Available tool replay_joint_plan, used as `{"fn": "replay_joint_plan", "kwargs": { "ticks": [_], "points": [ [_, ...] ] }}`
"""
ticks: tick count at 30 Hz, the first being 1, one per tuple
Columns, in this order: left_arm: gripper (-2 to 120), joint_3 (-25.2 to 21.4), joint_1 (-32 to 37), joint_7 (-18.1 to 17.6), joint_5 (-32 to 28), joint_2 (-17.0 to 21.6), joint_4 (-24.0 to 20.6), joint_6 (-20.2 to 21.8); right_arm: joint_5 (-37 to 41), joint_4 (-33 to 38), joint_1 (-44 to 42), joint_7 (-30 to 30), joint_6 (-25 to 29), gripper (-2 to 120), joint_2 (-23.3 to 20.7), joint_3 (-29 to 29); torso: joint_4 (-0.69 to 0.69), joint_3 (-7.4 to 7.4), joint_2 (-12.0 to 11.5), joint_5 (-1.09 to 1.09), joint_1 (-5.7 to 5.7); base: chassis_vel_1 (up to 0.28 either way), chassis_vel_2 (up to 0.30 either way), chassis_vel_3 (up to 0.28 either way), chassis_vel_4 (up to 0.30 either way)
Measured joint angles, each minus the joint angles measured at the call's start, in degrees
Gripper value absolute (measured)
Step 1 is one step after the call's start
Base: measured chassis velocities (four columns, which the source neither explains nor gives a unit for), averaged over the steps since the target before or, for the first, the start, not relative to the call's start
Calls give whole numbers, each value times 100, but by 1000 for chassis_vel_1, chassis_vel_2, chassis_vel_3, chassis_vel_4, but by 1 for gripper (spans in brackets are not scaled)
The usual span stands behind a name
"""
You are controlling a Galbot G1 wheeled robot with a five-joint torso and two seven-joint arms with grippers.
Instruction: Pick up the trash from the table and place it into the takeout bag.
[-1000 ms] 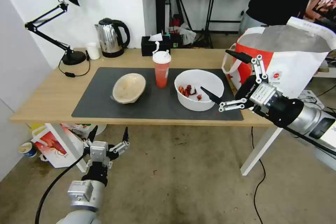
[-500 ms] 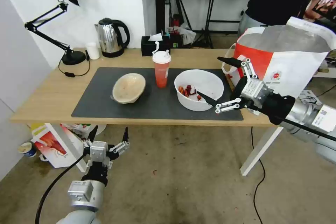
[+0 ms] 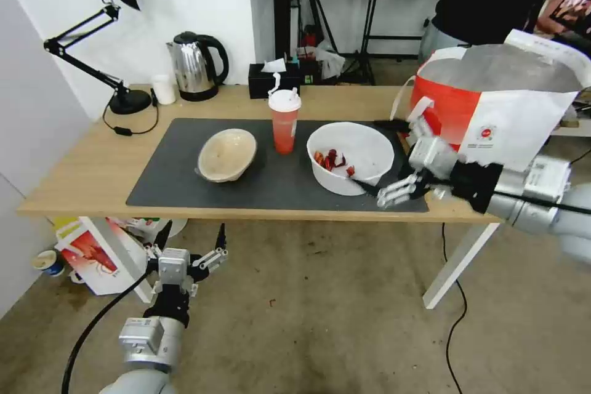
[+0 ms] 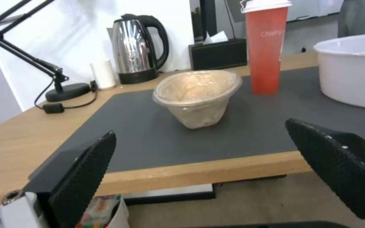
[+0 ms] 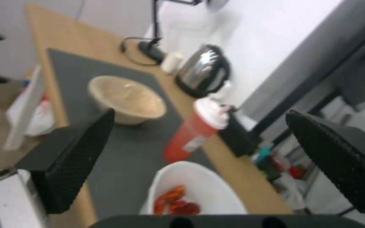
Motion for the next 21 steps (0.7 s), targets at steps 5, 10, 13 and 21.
{"fn": "replay_joint_plan", "kwargs": {
  "ticks": [5, 10, 13, 21],
  "points": [
    [100, 0, 0, 0, 0, 0, 0, 0, -727, -250, 563, 81, 184, 100, 797, -440, -2, 0, 1, 3, 0, 0, 0, 0, 0],
    [100, 0, 0, 0, 0, 1, 0, 0, -1603, -741, 1549, 25, 544, 100, 1292, -1585, -4, 0, 1, 4, 0, 0, 0, 0, 0],
    [100, 0, 0, 0, 0, 0, 0, 0, -1794, -1044, 2200, 22, 684, 100, 1523, -2192, 0, 0, 0, 5, 0, 0, 0, 0, 0],
    [100, -1, 1, 0, 0, 1, 0, 0, -1821, -1530, 3790, -257, 737, 100, 1869, -3652, -3, 0, 0, 6, 0, 0, 0, 0, 0]
  ]
}}
